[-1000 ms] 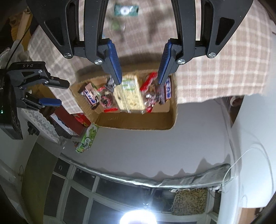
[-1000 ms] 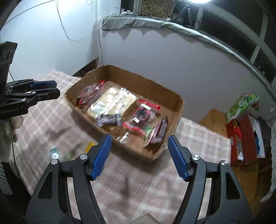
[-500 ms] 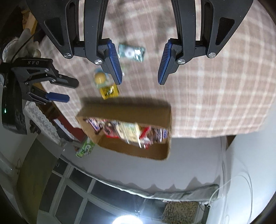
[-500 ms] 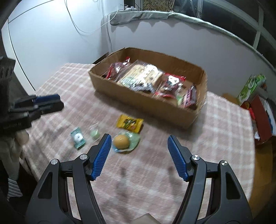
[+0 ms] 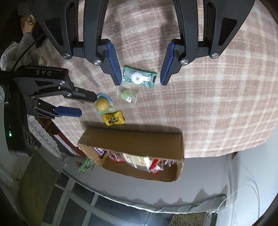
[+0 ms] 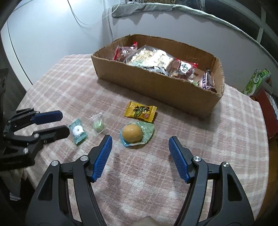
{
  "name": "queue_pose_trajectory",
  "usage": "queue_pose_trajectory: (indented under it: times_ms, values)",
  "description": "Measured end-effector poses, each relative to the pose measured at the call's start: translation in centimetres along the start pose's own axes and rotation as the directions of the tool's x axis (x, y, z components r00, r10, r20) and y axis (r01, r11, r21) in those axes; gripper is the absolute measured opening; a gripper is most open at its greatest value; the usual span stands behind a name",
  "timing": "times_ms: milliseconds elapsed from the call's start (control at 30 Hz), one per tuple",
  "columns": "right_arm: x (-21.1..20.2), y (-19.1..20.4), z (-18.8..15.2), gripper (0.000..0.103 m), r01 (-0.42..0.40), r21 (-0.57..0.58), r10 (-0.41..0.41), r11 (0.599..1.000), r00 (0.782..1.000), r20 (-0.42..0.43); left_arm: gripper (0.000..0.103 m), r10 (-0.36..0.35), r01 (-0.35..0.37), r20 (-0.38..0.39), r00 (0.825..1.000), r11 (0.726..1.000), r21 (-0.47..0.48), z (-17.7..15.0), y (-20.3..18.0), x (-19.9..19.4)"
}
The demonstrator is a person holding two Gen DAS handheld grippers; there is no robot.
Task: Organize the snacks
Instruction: 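Move the right gripper over the round cake while the left approaches the mint packet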
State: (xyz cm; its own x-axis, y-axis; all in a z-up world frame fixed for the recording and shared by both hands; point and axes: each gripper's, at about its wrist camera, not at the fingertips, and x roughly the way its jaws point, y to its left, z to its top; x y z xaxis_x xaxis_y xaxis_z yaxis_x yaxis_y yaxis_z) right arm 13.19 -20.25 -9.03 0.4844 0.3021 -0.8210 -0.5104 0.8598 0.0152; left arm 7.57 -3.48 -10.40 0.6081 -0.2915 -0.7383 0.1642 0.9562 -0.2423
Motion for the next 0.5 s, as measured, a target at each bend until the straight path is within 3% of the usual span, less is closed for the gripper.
queue_pose_trajectory:
  times_ms: [67, 133, 500]
  values:
    - [0.4, 0.0, 0.1, 0.068, 0.005, -0.004, -0.005, 1.000, 1.000, -0.003, 0.047, 0.003, -0.003, -0.008, 1.000, 1.000, 0.003, -0.2, -0.1, 0.3]
    - [0.5, 0.1, 0.2, 0.058, 0.007, -0.014, -0.007, 1.000, 1.000, -0.002, 0.047, 0.009, -0.008, -0.014, 1.000, 1.000, 0.016, -0.4, -0.3, 0.5]
    - [1.7, 0.9, 1.2, 0.043, -0.011, -0.067, 0.010, 0.998, 1.000, -0.015, 0.047, 0.032, -0.030, -0.036, 0.999, 0.998, 0.056, -0.3, -0.7, 1.6]
